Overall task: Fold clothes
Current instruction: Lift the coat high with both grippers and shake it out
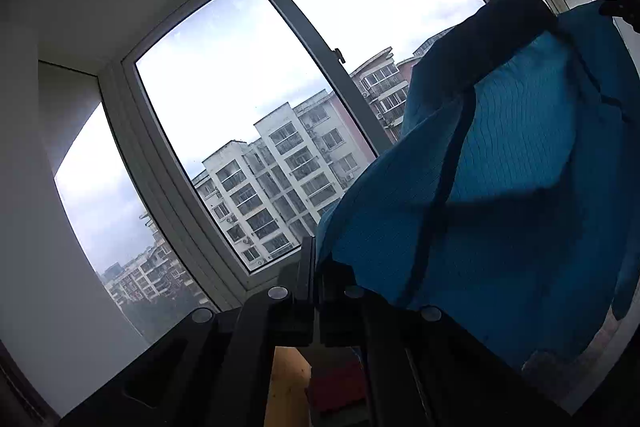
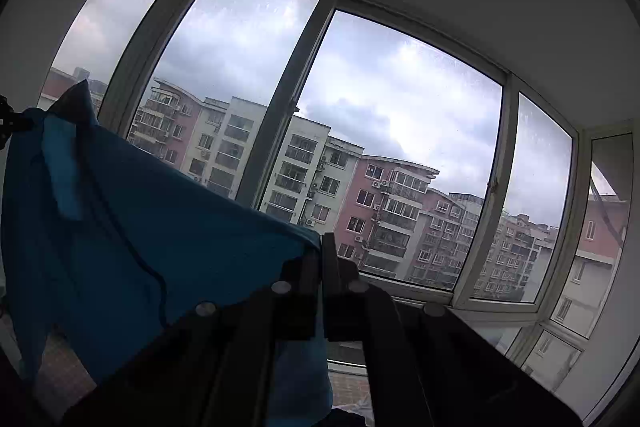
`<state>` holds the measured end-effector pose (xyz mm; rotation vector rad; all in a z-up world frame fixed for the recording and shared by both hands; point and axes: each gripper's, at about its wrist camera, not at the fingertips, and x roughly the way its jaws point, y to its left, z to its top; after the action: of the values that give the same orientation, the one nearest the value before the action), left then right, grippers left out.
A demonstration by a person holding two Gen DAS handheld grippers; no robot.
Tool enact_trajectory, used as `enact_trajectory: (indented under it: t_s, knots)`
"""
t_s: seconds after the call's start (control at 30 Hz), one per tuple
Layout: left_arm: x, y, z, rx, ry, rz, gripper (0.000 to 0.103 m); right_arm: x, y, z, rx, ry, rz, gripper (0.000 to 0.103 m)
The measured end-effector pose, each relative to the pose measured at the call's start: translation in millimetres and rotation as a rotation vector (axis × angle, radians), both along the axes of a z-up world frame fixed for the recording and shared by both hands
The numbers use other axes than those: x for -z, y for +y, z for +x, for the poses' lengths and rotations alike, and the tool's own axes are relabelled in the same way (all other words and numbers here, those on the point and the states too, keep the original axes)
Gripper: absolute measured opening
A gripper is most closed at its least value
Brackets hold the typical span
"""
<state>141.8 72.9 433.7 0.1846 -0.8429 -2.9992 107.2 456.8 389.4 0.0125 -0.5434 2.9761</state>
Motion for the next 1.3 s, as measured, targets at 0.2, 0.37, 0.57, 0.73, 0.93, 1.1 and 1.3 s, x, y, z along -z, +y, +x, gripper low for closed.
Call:
enact_trajectory:
  t_s: [0.2,0.37,0.57,0.73,0.93,1.1,1.3]
  knots:
    - [-2,0,-13,-0.046,-0.005,-0.026,0.002,21,12,-1,0.053,-0.009,0.053,0.001]
    - [17,7,-80,-0.083,-0.026,-0.057,0.002,38,23,-52,0.093,-0.031,0.066,0.001]
    - [83,38,-225,-0.09,-0.171,-0.083,0.002,90,47,-176,0.137,-0.144,0.058,0.001]
    - [174,61,-349,-0.072,-0.287,-0.119,0.001,165,73,-290,0.23,-0.25,0.053,0.001]
    - [298,132,-440,-0.046,-0.449,-0.198,0.001,279,105,-389,0.32,-0.444,0.016,0.001]
    - [405,164,-462,-0.016,-0.728,-0.26,0.006,362,114,-444,0.36,-0.651,0.042,0.006]
    - [408,116,-434,-0.004,-0.769,-0.21,0.011,416,121,-444,0.364,-0.873,0.103,0.031]
